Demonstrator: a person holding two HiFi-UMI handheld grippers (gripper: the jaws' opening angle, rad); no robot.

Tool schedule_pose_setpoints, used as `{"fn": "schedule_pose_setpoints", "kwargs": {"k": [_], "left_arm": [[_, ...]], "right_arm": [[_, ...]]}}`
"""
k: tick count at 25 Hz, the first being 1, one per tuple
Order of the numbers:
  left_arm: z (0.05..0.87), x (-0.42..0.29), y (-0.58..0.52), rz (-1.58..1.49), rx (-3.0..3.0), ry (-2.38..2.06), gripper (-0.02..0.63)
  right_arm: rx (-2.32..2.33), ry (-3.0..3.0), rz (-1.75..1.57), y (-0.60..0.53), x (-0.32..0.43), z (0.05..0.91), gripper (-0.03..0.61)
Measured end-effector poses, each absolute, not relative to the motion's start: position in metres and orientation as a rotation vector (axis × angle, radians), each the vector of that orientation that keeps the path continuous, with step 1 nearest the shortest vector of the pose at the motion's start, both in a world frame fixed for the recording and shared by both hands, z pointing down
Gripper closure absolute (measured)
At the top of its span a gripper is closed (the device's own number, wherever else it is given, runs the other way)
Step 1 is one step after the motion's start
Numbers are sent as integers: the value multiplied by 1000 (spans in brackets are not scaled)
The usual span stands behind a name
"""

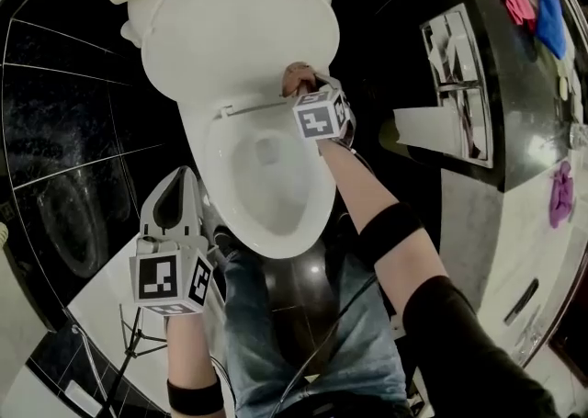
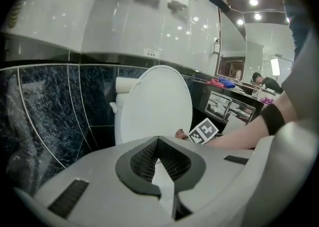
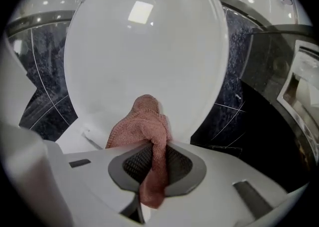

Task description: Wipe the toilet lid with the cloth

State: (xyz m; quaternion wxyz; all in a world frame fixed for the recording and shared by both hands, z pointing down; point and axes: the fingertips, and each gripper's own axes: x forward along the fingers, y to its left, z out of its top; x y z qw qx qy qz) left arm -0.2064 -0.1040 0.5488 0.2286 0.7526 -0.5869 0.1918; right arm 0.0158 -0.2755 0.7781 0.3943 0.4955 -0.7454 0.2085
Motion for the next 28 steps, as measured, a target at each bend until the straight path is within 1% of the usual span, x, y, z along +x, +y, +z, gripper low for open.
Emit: {"fn": "schedule_pose_setpoints", "kwargs": {"k": [10,13,15,18,23,28], "left_arm": [[571,-251,-83,528,1995,-1678,612],[569,-257,-82,519,1989,-1685,612],[565,-256,-83,510,1991,-1684,612],[549,-250,-83,501,1997,-1671,612],[507,-234,-96,451,2030,-1651,612],[457,-227,-113,420,2070,-1638,612]], "right_arm": [[1084,-1809,448,-257,-28,835,509],[1062,-1805,456,-254,-26,838,509],[1070,-1810,431,-258,-25,824,509],[1112,-1872,408,-258,-32,783,509],[1161,-2043,278,-266,-61,654,509],[1228,-2169,138,-299,-80,529,508]]}}
